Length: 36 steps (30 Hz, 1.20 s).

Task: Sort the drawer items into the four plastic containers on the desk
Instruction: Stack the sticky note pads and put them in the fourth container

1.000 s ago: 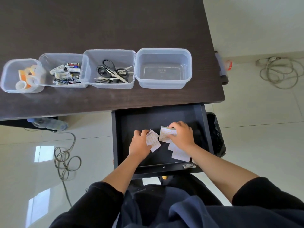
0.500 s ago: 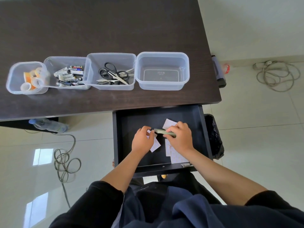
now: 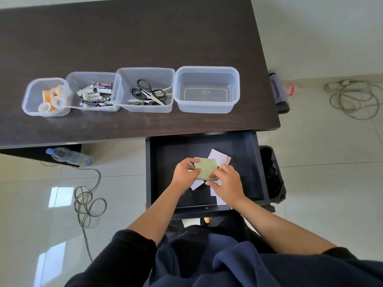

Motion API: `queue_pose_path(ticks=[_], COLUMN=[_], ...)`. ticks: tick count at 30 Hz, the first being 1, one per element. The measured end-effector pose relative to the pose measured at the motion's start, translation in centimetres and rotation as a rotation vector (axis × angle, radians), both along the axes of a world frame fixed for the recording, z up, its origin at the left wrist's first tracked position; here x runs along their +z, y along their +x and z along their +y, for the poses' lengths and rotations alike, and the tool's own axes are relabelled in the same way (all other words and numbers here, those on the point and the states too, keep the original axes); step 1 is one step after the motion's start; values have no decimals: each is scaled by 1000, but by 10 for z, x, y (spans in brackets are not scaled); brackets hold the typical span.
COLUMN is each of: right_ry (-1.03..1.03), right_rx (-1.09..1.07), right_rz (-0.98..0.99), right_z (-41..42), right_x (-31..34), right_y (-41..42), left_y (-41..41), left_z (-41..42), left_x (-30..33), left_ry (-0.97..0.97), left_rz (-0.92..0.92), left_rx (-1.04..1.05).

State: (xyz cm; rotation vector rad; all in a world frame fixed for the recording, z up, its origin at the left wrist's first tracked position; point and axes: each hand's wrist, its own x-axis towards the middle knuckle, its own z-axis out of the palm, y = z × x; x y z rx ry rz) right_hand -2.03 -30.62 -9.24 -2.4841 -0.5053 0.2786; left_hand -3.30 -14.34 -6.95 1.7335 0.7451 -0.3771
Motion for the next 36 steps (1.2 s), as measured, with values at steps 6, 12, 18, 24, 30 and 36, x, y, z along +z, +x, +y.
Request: queue_pose_path(ticks=[6, 12, 18, 24, 30, 36], right_ry=[-70, -347, -356, -428, -206, 119], right_rx=[-59, 30, 36, 128, 20, -157], right_rz=[217, 400, 410, 418, 615, 572], right_z=[-13, -23, -20, -21, -19, -20], right_x=[-4, -20, -18, -12, -6, 3], right_y=[13, 20, 28, 38, 35, 38], left_y=[-14, -31, -39, -38, -34, -32], left_z=[15, 26, 22, 14, 9, 11], left_x=[-1, -2, -5, -7, -6, -6], left_ry=[33, 117, 112, 95, 103, 118], left_rz=[17, 54, 92, 81, 81, 73], left_rx=[53, 29, 37, 31, -6, -12])
